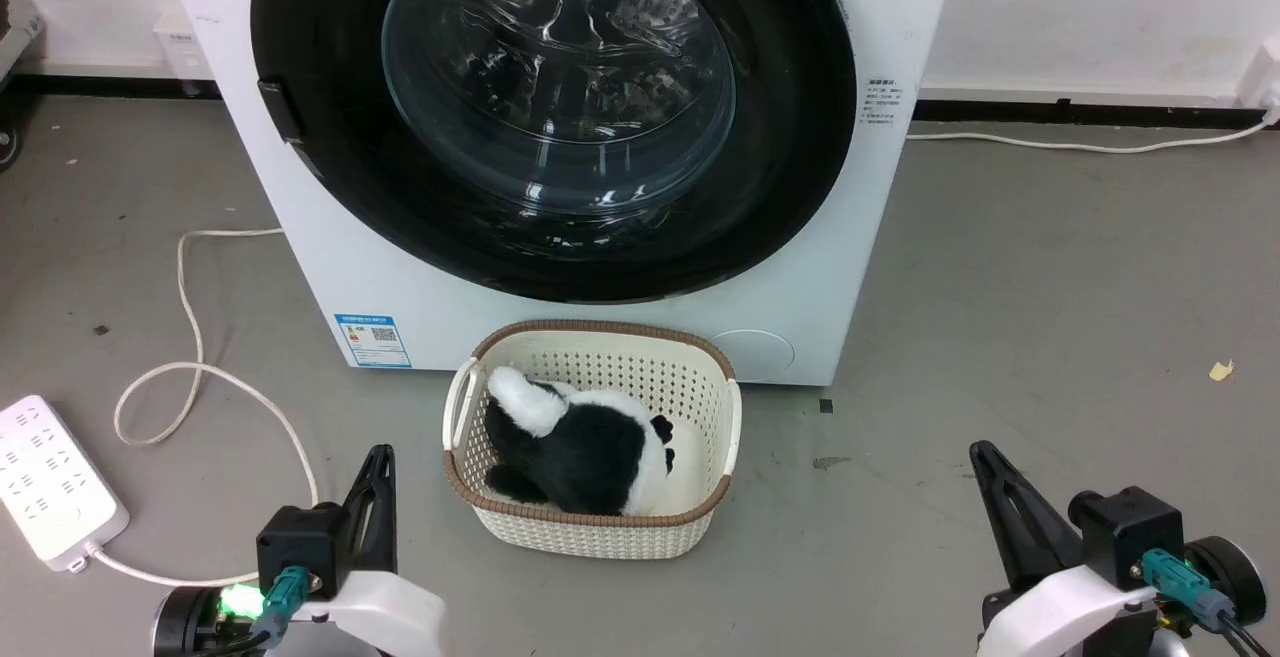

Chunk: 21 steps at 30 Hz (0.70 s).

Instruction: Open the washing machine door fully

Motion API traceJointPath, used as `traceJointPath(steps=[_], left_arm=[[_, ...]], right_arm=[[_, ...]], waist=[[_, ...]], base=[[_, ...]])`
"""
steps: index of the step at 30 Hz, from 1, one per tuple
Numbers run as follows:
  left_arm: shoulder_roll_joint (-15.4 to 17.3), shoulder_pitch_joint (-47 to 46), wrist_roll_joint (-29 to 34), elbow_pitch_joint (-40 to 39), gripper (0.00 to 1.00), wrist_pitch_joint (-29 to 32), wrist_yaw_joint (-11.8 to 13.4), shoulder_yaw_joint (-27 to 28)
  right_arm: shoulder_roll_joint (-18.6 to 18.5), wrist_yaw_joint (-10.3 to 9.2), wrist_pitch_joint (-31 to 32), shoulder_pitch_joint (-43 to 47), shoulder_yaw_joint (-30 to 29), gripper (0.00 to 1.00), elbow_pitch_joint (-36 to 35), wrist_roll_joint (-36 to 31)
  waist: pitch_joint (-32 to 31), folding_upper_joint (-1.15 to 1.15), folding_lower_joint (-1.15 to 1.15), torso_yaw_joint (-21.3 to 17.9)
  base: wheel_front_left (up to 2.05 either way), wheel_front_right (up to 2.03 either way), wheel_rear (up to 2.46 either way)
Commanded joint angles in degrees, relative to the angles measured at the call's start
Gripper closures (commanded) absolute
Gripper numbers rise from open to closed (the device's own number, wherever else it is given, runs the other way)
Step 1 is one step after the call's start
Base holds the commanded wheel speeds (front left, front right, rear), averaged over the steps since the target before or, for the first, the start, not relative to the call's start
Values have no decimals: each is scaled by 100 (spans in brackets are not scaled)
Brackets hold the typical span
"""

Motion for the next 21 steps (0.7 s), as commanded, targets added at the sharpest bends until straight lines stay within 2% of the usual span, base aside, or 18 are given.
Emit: traceJointPath(steps=[1, 21], left_arm=[[7, -87, 17, -21, 100, 2, -25, -2], [7, -87, 17, -21, 100, 2, -25, -2]], right_arm=[[28, -9, 3, -70, -4, 100, -25, -36], [28, -9, 3, -70, -4, 100, -25, -36]], waist=[[0, 0, 0, 0], [0, 0, 0, 0]], base=[[0, 0, 0], [0, 0, 0]])
